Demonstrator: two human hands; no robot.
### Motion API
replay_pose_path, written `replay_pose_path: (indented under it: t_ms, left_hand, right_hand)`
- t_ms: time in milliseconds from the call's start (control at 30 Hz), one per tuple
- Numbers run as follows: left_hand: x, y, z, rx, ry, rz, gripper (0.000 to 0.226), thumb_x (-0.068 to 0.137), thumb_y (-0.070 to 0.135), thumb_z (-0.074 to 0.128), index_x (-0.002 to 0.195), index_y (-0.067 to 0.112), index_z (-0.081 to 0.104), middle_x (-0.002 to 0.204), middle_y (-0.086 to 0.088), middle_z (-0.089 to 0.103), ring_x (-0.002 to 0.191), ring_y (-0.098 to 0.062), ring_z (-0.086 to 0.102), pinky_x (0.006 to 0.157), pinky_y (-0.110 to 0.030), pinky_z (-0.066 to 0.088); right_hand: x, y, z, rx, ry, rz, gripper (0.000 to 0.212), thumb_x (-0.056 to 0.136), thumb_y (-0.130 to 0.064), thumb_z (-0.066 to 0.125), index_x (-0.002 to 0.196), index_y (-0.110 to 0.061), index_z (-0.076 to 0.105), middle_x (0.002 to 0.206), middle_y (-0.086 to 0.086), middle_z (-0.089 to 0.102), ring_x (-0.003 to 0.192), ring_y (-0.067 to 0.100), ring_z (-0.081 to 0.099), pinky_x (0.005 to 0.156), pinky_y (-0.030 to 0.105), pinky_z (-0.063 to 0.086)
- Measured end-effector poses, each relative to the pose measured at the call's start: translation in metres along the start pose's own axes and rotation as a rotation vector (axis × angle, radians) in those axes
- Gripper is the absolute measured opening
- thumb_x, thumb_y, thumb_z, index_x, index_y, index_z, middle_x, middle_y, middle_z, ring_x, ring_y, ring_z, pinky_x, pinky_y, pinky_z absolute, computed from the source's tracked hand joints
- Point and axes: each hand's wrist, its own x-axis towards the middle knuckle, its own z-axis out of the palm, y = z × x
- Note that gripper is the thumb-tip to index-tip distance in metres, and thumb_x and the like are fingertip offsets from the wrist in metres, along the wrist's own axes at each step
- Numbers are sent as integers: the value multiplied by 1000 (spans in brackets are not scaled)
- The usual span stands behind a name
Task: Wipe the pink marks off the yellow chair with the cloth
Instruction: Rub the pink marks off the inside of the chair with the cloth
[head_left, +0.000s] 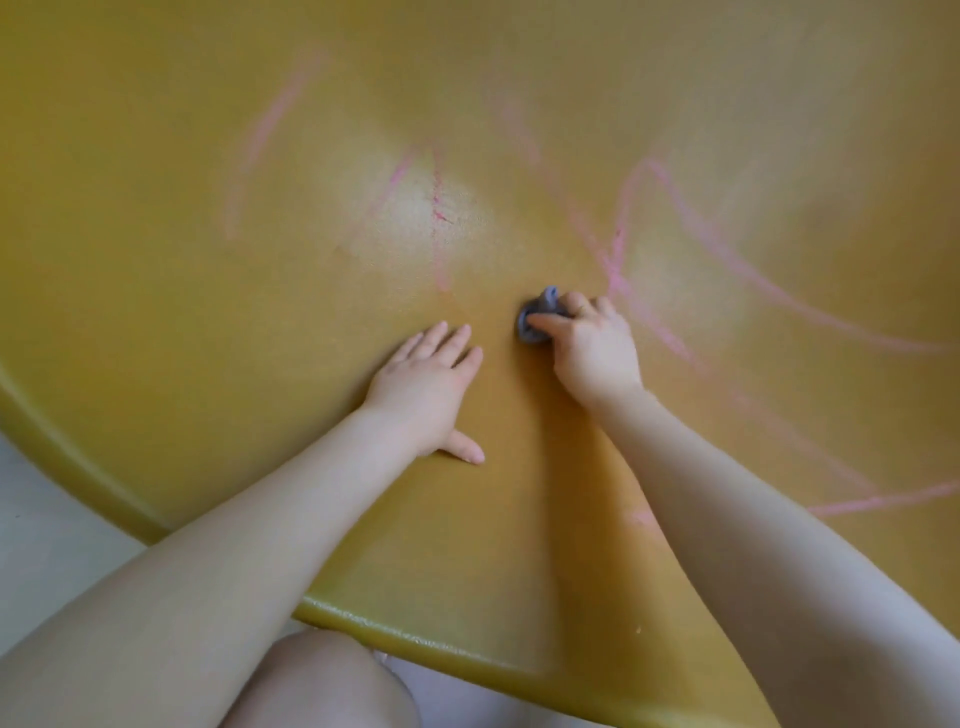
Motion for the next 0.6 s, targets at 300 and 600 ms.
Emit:
replay_pose_path:
  t_ms: [300,600]
  left_hand:
    - [5,6,5,-30,-11,-2,115,68,66,65,151,20,-1,157,-3,-15,145,-21,-9,117,-32,0]
    - [11,9,0,-1,-72,-20,117,67,68,65,150,26,-5,156,-2,-19,145,-21,-11,117,-34,1]
  right_hand:
    - [-79,-10,-8,183,-63,-96,44,70,-14,33,88,-17,73,74,9,56,57,28,44,56,32,43]
    - [-2,28,-10,-176,-14,-32,31,83,-16,44,94,-15,72,97,14,63,87,37,54,69,40,42]
